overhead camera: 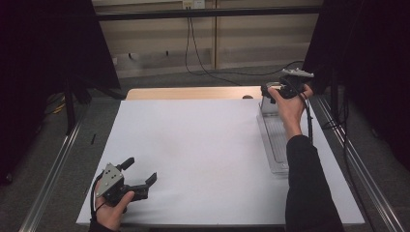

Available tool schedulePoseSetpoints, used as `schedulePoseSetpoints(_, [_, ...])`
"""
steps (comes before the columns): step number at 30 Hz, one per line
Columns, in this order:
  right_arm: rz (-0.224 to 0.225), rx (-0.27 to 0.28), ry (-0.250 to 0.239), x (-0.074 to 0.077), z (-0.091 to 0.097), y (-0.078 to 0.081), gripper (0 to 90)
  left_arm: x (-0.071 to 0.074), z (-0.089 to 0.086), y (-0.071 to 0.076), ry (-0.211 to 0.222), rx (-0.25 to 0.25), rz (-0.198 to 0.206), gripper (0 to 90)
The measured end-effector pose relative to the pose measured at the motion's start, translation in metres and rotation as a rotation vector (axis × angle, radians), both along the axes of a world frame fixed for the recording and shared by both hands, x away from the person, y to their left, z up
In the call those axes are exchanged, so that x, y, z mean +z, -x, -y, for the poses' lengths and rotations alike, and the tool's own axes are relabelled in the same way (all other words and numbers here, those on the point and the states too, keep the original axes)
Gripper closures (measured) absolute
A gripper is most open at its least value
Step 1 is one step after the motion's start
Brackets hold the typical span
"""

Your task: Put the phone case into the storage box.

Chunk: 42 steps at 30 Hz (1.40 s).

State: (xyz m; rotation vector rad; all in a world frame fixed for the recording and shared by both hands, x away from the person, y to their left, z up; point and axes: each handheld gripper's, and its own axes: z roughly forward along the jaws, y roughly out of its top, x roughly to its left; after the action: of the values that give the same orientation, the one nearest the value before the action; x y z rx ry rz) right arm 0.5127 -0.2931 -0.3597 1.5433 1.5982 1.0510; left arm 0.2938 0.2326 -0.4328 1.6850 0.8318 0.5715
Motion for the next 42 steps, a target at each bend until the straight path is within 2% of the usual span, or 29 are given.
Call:
schedulePoseSetpoints(2, [0.01, -0.014, -0.004, 0.001, 0.003, 0.0, 0.4, 0.0, 0.0, 0.0, -0.002, -0.003, -0.001, 3.5])
schedulePoseSetpoints(6, [0.034, -0.005, -0.016, 0.005, 0.008, 0.002, 0.2, 0.0, 0.0, 0.0, -0.004, 0.003, 0.003, 3.5])
schedulePoseSetpoints(8, [0.047, -0.007, -0.036, 0.007, 0.01, 0.002, 0.1, 0.0, 0.0, -0.001, -0.004, 0.0, 0.001, 3.5])
schedulePoseSetpoints(11, [0.076, -0.009, -0.032, 0.009, 0.013, 0.003, 0.4, 0.0, 0.001, -0.002, -0.007, -0.001, 0.001, 3.5])
schedulePoseSetpoints(14, [0.083, -0.004, -0.032, 0.011, 0.016, 0.004, 0.4, 0.0, 0.001, -0.004, -0.008, 0.003, 0.001, 3.5])
schedulePoseSetpoints(15, [0.087, -0.002, -0.037, 0.012, 0.017, 0.005, 0.4, 0.0, 0.002, -0.004, 0.004, 0.008, -0.004, 3.5])
schedulePoseSetpoints(18, [0.093, -0.004, -0.022, 0.013, 0.018, 0.007, 0.4, 0.0, 0.002, -0.005, -0.005, 0.003, -0.001, 3.5])
schedulePoseSetpoints(23, [0.121, -0.003, -0.027, 0.018, 0.019, 0.01, 0.2, 0.0, 0.001, -0.004, -0.003, 0.005, 0.003, 3.5])
schedulePoseSetpoints(27, [0.124, 0.002, -0.011, 0.021, 0.017, 0.014, 0.5, -0.001, 0.0, -0.004, 0.017, 0.031, -0.013, 4.6])
schedulePoseSetpoints(30, [0.117, 0.014, 0.005, 0.023, 0.015, 0.019, 0.9, 0.002, -0.003, -0.002, 0.007, 0.029, 0.008, 4.4])
schedulePoseSetpoints(34, [0.138, 0.02, 0.002, 0.02, 0.017, 0.027, 1.2, 0.002, -0.004, -0.002, 0.029, 0.044, 0.002, 4.4])
schedulePoseSetpoints(37, [0.14, 0.029, 0.007, 0.016, 0.021, 0.031, 1.2, 0.002, -0.005, -0.002, 0.026, 0.048, 0.006, 4.4])
schedulePoseSetpoints(42, [0.169, 0.026, -0.01, 0.015, 0.027, 0.038, 1.2, 0.002, -0.005, -0.002, 0.032, 0.054, 0.006, 4.4])
